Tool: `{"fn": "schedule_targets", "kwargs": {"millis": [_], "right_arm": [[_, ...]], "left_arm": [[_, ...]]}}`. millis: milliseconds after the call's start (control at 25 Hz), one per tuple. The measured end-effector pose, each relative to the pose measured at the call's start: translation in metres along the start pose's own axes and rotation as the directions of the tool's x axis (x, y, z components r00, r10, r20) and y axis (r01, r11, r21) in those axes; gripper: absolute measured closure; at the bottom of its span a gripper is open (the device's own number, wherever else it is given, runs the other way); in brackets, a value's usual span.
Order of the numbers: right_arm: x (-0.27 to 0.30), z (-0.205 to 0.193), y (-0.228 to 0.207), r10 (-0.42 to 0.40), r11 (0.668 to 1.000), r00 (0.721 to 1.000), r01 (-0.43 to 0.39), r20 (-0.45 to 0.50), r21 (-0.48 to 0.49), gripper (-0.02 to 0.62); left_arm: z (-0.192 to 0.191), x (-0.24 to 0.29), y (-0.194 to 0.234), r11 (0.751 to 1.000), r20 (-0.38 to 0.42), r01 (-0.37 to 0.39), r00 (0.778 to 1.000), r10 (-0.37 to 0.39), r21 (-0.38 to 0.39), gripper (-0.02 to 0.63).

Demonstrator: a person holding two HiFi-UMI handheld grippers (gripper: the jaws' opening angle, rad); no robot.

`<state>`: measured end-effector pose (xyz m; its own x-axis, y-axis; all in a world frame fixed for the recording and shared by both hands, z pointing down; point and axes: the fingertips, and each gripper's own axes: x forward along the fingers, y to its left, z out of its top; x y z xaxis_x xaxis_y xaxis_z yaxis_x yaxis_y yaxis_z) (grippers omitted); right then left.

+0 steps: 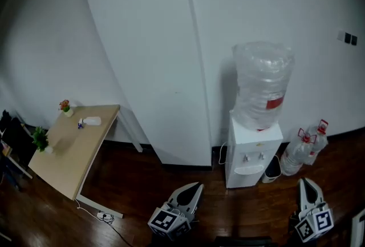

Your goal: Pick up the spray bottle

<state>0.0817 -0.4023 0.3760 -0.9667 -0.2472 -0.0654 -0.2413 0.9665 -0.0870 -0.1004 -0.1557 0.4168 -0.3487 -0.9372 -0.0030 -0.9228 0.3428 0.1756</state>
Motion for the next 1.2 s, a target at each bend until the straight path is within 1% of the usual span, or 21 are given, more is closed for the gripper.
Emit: {"fn": "schedule_targets", "kwargs": {"millis": [120, 240, 360, 480, 640, 760, 920, 960, 1040, 1080, 1120, 1200], "right_arm": [[0.066, 0.001, 0.052, 0.129, 0.992, 0.992, -0.129, 0.007, 0.013, 0.591], [0.124, 0.0, 0.096, 0.268, 0.963, 0.963, -0.268, 0.014, 0.018, 0.591], [0.172, 0.002, 0.138, 0.383, 0.923, 0.923, -0.384, 0.025, 0.024, 0.591], [0.221, -0.001, 0.186, 0.483, 0.875, 0.875, -0.483, 0.031, 0.03, 0.591], [0.276, -0.017, 0.273, 0.603, 0.796, 0.797, -0.603, 0.007, 0.059, 0.591], [0.313, -0.027, 0.35, 0.662, 0.749, 0.75, -0.66, -0.01, 0.065, 0.591], [0.364, -0.037, 0.469, 0.71, 0.702, 0.704, -0.709, 0.001, 0.065, 0.591], [0.378, -0.04, 0.499, 0.72, 0.692, 0.693, -0.719, 0.003, 0.069, 0.591], [0.405, -0.05, 0.554, 0.742, 0.669, 0.67, -0.741, 0.009, 0.06, 0.591], [0.417, -0.058, 0.579, 0.752, 0.657, 0.659, -0.752, 0.015, 0.051, 0.591], [0.428, -0.067, 0.603, 0.763, 0.645, 0.646, -0.763, 0.02, 0.043, 0.591], [0.445, -0.082, 0.651, 0.789, 0.613, 0.614, -0.789, 0.018, 0.039, 0.591]], "left_arm": [[0.011, -0.033, 0.059, 0.992, 0.02, -0.129, 0.991, 0.129, -0.015, 0.601], [0.021, -0.061, 0.105, 0.967, 0.043, -0.255, 0.966, 0.256, -0.017, 0.601], [0.035, -0.093, 0.143, 0.926, 0.054, -0.376, 0.925, 0.377, -0.024, 0.601], [0.051, -0.123, 0.179, 0.885, 0.071, -0.465, 0.882, 0.466, -0.024, 0.601], [0.058, -0.175, 0.239, 0.818, 0.065, -0.573, 0.816, 0.575, -0.05, 0.601], [0.066, -0.226, 0.287, 0.781, 0.079, -0.621, 0.777, 0.624, -0.06, 0.601], [0.082, -0.312, 0.375, 0.724, 0.1, -0.687, 0.717, 0.69, -0.063, 0.601], [0.088, -0.332, 0.397, 0.713, 0.111, -0.699, 0.705, 0.7, -0.054, 0.601], [0.094, -0.365, 0.439, 0.687, 0.132, -0.727, 0.68, 0.721, -0.007, 0.601], [0.093, -0.378, 0.458, 0.671, 0.14, -0.741, 0.666, 0.732, 0.014, 0.601], [0.089, -0.391, 0.476, 0.657, 0.15, -0.754, 0.652, 0.744, 0.018, 0.601], [0.084, -0.42, 0.51, 0.629, 0.168, -0.777, 0.618, 0.768, -0.021, 0.601]]}}
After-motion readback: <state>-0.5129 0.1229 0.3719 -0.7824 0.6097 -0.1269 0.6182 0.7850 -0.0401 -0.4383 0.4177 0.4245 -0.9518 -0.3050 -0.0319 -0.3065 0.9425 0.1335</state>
